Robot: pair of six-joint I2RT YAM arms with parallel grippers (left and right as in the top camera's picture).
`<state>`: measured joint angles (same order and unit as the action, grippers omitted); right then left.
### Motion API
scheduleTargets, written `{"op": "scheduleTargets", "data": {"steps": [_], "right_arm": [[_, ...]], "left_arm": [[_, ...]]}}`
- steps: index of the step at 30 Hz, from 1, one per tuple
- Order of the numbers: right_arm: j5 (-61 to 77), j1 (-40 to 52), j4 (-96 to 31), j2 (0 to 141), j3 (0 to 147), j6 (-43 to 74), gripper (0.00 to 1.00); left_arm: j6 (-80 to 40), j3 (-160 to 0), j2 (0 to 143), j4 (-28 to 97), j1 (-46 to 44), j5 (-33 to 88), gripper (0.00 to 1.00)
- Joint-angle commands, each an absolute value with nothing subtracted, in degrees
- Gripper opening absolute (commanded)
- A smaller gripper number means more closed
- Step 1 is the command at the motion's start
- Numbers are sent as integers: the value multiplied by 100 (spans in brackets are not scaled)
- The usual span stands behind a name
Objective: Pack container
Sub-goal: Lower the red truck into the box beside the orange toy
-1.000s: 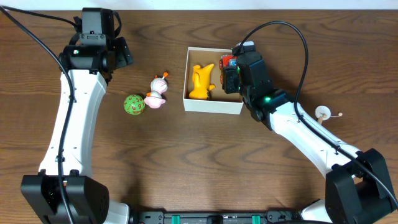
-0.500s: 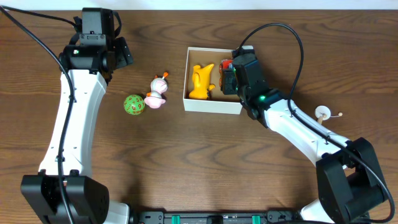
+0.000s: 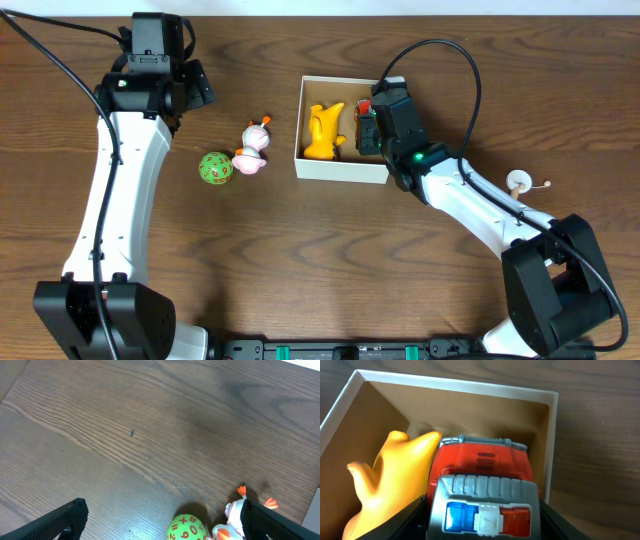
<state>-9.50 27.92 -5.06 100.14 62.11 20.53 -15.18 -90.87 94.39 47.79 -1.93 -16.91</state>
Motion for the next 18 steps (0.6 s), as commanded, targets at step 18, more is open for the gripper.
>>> {"op": "scheduleTargets", "data": {"steps": [18], "right_arm": [[-1221, 2644, -1229, 10033, 6897, 1503, 40]], "left_arm": [[-1511, -9098, 9448, 4797, -174, -1747, 98]]}}
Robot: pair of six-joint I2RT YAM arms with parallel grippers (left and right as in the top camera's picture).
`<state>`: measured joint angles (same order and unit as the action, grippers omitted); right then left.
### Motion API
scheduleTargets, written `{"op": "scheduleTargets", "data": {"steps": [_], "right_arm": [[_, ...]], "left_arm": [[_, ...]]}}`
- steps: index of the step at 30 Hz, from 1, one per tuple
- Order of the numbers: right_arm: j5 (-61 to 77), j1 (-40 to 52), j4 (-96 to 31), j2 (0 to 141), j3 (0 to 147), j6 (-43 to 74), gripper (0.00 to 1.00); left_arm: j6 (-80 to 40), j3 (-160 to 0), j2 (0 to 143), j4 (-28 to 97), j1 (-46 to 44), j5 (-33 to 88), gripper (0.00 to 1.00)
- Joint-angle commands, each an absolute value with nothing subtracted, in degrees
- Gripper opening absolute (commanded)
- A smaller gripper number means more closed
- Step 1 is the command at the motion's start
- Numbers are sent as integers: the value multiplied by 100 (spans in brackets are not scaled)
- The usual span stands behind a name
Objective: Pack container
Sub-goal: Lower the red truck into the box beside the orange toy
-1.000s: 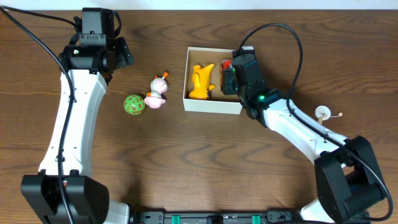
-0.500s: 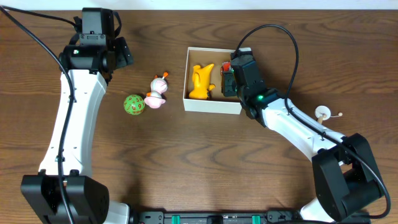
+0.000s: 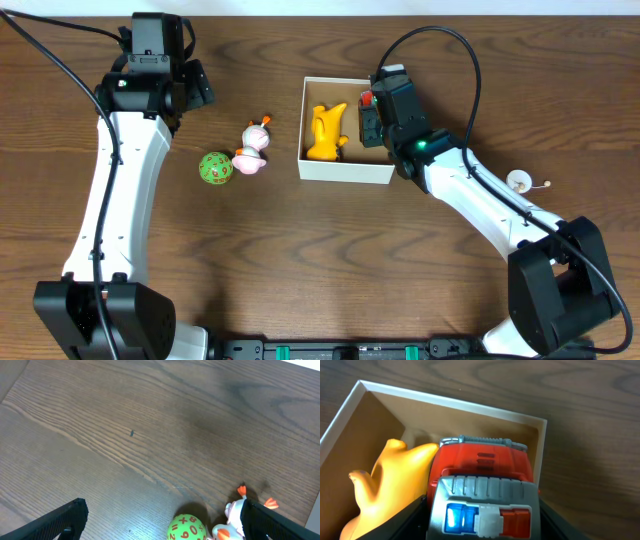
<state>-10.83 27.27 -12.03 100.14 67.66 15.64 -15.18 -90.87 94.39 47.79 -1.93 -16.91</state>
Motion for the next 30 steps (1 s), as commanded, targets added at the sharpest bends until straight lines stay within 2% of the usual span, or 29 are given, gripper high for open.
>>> {"op": "scheduleTargets", "data": {"steps": [1, 14, 30], "right_arm": [[-1219, 2644, -1229, 10033, 6897, 1549, 40], [-1157, 2685, -1127, 10044, 6897, 2292, 38], [-1157, 2733, -1092, 10127, 6897, 2613, 37]], "left_arm": [[-1511, -9098, 9448, 4797, -172, -1747, 98], [-1511, -9098, 9445, 4797, -172, -1747, 98], [-1511, -9098, 9445, 4797, -172, -1747, 98]]}}
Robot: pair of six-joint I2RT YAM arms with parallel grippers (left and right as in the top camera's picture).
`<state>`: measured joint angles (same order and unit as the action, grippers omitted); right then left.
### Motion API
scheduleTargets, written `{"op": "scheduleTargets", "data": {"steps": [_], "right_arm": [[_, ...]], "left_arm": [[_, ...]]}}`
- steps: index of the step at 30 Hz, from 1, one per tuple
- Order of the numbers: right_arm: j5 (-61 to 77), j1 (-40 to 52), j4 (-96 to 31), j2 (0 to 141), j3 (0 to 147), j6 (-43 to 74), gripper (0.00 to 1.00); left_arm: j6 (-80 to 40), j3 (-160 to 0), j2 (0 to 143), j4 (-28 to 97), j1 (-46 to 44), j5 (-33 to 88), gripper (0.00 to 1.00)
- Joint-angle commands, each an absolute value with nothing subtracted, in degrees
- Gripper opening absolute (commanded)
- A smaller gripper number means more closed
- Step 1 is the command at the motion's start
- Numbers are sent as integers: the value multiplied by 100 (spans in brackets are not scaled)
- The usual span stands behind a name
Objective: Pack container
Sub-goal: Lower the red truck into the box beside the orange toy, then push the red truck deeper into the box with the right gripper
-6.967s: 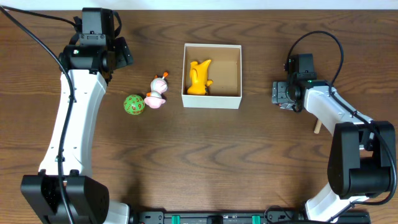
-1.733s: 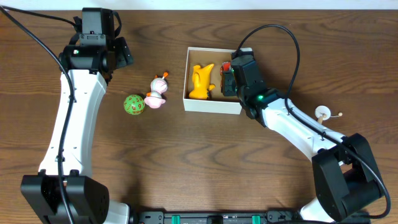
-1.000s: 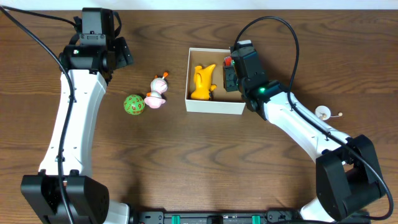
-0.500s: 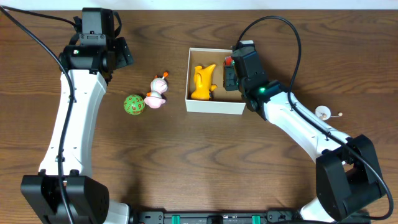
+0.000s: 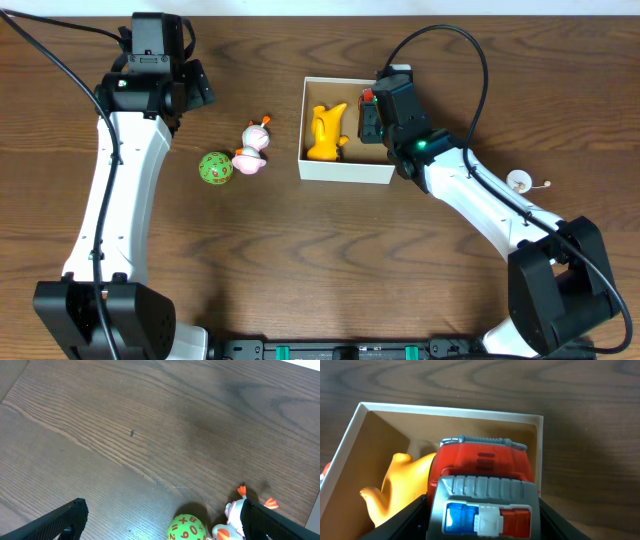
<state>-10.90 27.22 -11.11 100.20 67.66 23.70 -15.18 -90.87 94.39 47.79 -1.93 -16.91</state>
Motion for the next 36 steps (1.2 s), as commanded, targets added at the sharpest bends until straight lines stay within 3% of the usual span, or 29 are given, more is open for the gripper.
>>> {"op": "scheduleTargets", "data": {"steps": [1, 25, 36], "right_arm": [[-1155, 2751, -1094, 10171, 6897, 2620, 38], [-1337, 2812, -974, 10610, 6897, 2609, 39], [-1417, 2803, -985, 10610, 6897, 2456, 57]], "left_arm": [[-1509, -9098, 9445, 4797, -174, -1747, 98], [-1511, -9098, 9445, 4797, -174, -1747, 98], [-1511, -9098, 9445, 4797, -174, -1745, 98]]}}
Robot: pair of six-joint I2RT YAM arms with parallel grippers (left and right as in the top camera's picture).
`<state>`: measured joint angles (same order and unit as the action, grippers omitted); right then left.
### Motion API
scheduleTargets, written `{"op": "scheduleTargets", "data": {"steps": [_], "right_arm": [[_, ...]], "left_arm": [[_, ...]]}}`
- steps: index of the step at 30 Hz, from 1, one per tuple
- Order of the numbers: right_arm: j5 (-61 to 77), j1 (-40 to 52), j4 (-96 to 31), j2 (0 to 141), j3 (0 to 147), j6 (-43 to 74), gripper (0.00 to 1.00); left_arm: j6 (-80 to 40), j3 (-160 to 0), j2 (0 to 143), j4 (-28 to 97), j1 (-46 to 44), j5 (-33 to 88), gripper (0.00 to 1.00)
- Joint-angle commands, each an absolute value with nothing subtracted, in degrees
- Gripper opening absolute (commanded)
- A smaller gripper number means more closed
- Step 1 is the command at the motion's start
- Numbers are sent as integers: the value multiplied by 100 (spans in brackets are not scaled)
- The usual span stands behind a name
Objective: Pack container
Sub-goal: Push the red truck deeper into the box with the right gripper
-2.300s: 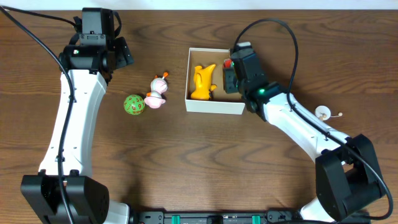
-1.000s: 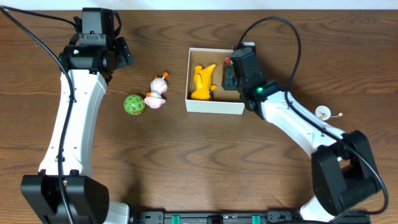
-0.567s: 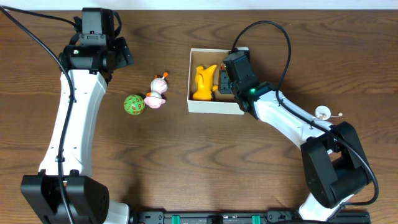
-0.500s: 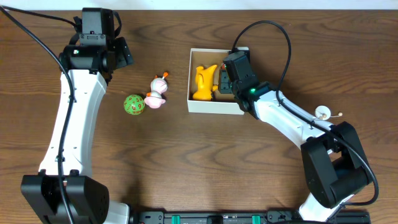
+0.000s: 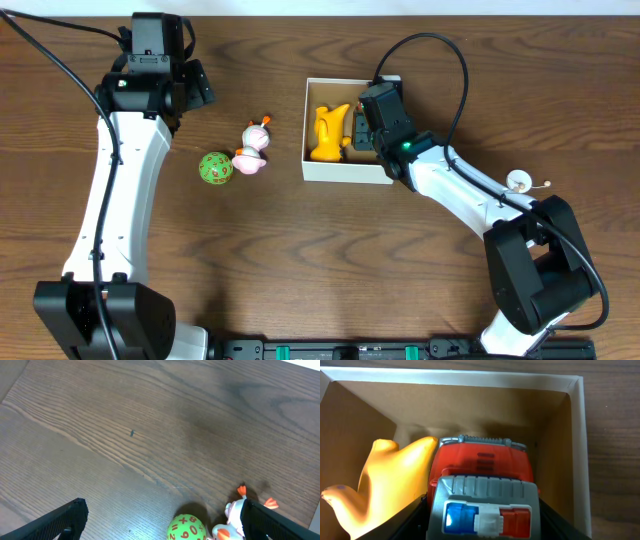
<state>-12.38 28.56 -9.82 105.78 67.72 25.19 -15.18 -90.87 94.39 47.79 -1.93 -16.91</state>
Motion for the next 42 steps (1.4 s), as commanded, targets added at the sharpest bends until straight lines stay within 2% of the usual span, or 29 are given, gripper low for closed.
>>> {"op": "scheduleTargets", "data": {"steps": [1, 8, 17, 24, 34, 42], "right_arm": [[-1417, 2803, -985, 10610, 6897, 2453, 59], [-1503, 2803, -943, 10610, 6897, 2307, 68], [-1494, 2821, -709, 10610, 6919, 2067, 66], [-1092, 2974, -1186, 10608, 7288, 1942, 50], [-1087, 3334, -2915, 10608, 7701, 1332, 14], [-1090, 3148, -3205, 10617, 7693, 764, 11]], "left_arm": [[-1509, -9098, 9445, 4797, -172, -1745, 98], [-1511, -9098, 9445, 4797, -174, -1745, 98], [-1511, -9098, 9448, 4797, -174, -1747, 98], [-1511, -9098, 9445, 4797, -172, -1745, 98], [-1509, -9098, 9445, 4797, -174, -1747, 98], [-1509, -9098, 9448, 4797, -174, -1747, 98]]}}
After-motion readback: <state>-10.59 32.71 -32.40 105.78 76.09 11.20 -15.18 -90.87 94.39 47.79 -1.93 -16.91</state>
